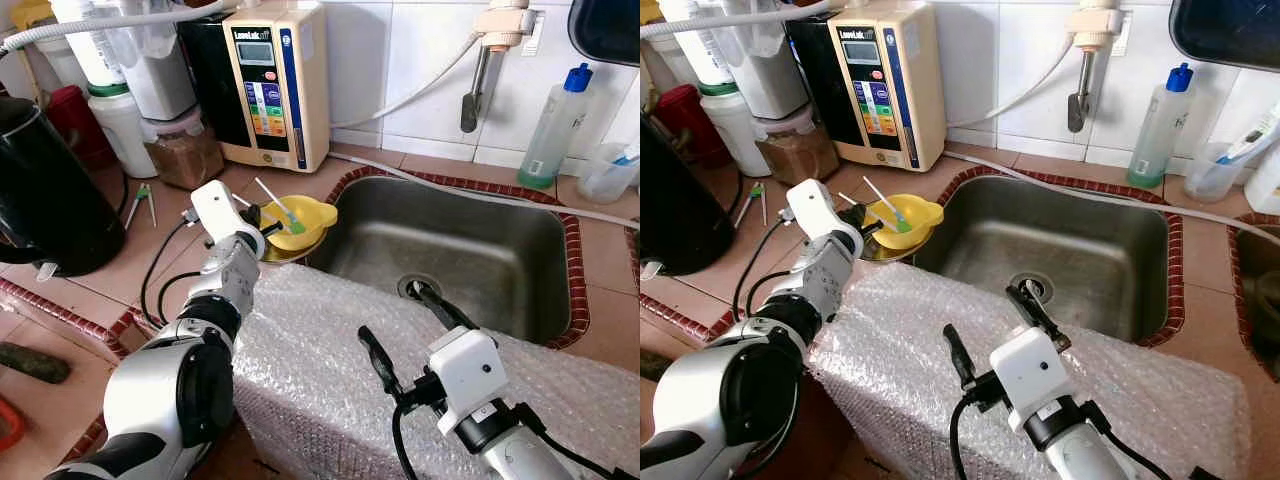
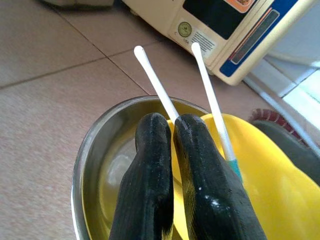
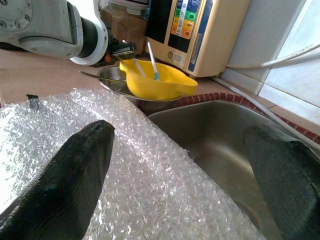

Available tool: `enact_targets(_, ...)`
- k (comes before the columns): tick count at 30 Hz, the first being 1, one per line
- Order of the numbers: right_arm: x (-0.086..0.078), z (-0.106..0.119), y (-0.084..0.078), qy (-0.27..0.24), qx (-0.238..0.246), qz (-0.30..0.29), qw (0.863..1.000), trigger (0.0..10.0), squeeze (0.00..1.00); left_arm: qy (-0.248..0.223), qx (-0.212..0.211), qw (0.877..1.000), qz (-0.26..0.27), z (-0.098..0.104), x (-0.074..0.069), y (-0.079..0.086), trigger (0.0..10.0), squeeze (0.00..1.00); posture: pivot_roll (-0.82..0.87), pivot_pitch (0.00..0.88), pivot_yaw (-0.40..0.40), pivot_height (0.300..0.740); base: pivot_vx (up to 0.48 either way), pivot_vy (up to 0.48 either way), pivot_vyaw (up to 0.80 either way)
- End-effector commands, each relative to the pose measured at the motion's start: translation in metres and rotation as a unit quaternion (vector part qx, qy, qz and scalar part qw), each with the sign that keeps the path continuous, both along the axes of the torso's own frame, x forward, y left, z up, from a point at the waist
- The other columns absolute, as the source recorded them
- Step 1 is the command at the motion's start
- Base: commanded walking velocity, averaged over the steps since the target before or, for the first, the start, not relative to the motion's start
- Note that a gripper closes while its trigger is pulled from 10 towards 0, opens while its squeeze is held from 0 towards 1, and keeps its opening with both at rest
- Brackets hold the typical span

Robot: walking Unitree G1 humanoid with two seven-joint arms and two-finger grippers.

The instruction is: Kitchen organization

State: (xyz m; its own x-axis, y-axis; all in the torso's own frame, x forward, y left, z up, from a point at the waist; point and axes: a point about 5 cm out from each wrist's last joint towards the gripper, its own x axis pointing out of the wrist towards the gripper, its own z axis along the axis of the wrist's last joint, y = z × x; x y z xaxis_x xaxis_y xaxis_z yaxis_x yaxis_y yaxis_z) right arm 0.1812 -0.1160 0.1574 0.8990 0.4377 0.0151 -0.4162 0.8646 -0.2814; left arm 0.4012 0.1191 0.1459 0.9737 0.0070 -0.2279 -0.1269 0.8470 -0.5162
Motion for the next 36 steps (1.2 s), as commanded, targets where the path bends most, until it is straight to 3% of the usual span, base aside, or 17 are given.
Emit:
enact_targets(1, -0.0015, 0.0037, 0.0019, -0.006, 0.003, 0.001, 1.000, 10.0, 0.17, 0.002, -0.014, 1.000, -0.005, 0.0022, 0.0010, -0.0027, 10.0, 0.00, -0.19, 0.014, 0.146, 0.740, 0.000, 0.000, 0.00)
enact_targets(3, -0.0016, 0.0036, 0.0020, -0.006, 0.003, 0.001, 1.000, 10.0, 0.17, -0.001, -0.017, 1.000, -0.006, 0.0029, 0.0012, -0.0035, 10.0, 0.00, -0.19, 0.014, 0.146, 0.740, 0.000, 0.000, 0.00)
enact_targets(4, -0.0018, 0.0036, 0.0020, -0.006, 0.003, 0.000, 1.000, 10.0, 0.17, -0.002, -0.019, 1.000, -0.003, 0.0039, 0.0015, -0.0040, 10.0, 0.96, -0.19, 0.014, 0.146, 0.740, 0.000, 0.000, 0.00)
enact_targets(5, -0.0021, 0.0036, 0.0022, -0.005, 0.003, -0.001, 1.000, 10.0, 0.17, -0.004, -0.026, 1.000, 0.000, 0.0057, 0.0021, -0.0051, 10.0, 1.00, -0.19, 0.016, 0.148, 0.740, 0.000, 0.000, 0.00)
enact_targets(13, -0.0042, 0.0038, 0.0020, -0.003, 0.003, -0.004, 1.000, 10.0, 0.17, -0.006, -0.043, 0.999, 0.000, 0.0077, 0.0027, -0.0076, 10.0, 1.00, -0.20, 0.024, 0.147, 0.740, 0.000, 0.000, 0.00)
enact_targets(20, -0.0054, 0.0031, 0.0023, 0.000, 0.003, -0.005, 1.000, 10.0, 0.17, 0.006, 0.007, 1.000, -0.001, 0.0058, 0.0022, -0.0073, 10.0, 1.00, -0.20, 0.028, 0.149, 0.740, 0.000, 0.000, 0.00)
enact_targets(23, -0.0052, 0.0021, 0.0029, 0.000, -0.001, -0.003, 1.000, 10.0, 0.17, 0.004, -0.003, 1.000, -0.001, 0.0059, 0.0023, -0.0067, 10.0, 1.00, -0.20, 0.028, 0.152, 0.740, 0.000, 0.000, 0.00)
enact_targets(30, -0.0045, 0.0018, 0.0041, -0.001, 0.001, -0.004, 1.000, 10.0, 0.17, 0.006, 0.017, 1.000, -0.002, 0.0059, 0.0024, -0.0052, 10.0, 1.00, -0.20, 0.027, 0.158, 0.740, 0.000, 0.000, 0.00)
enact_targets(31, -0.0044, 0.0017, 0.0042, -0.001, 0.001, -0.004, 1.000, 10.0, 0.17, 0.009, 0.030, 0.999, -0.004, 0.0050, 0.0021, -0.0053, 7.5, 1.00, -0.20, 0.027, 0.160, 0.740, 0.000, 0.000, 0.00)
enact_targets(32, -0.0044, 0.0016, 0.0044, -0.001, 0.001, -0.005, 1.000, 10.0, 0.17, 0.012, 0.040, 0.999, -0.005, 0.0043, 0.0018, -0.0053, 7.5, 1.00, -0.20, 0.027, 0.160, 0.740, 0.000, 0.000, 0.00)
enact_targets(33, -0.0044, 0.0015, 0.0046, -0.001, 0.001, -0.005, 1.000, 10.0, 0.17, 0.016, 0.050, 0.999, -0.004, 0.0032, 0.0015, -0.0050, 3.1, 0.00, -0.20, 0.026, 0.161, 0.740, 0.000, 0.000, 0.00)
enact_targets(34, -0.0044, 0.0015, 0.0047, -0.001, 0.001, -0.005, 1.000, 10.0, 0.17, 0.019, 0.056, 0.998, -0.003, 0.0023, 0.0012, -0.0045, 1.3, 0.00, -0.19, 0.025, 0.162, 0.740, 0.000, 0.000, 0.00)
enact_targets(35, -0.0044, 0.0014, 0.0048, -0.001, 0.001, -0.005, 1.000, 10.0, 0.17, 0.020, 0.058, 0.998, -0.002, 0.0018, 0.0010, -0.0042, 1.3, 0.00, -0.19, 0.025, 0.162, 0.740, 0.000, 0.000, 0.00)
enact_targets(36, -0.0044, 0.0014, 0.0047, -0.001, 0.001, -0.005, 1.000, 10.0, 0.18, 0.022, 0.060, 0.998, -0.001, 0.0012, 0.0008, -0.0038, 0.0, 0.00, -0.19, 0.025, 0.162, 0.740, 0.000, 0.000, 0.00)
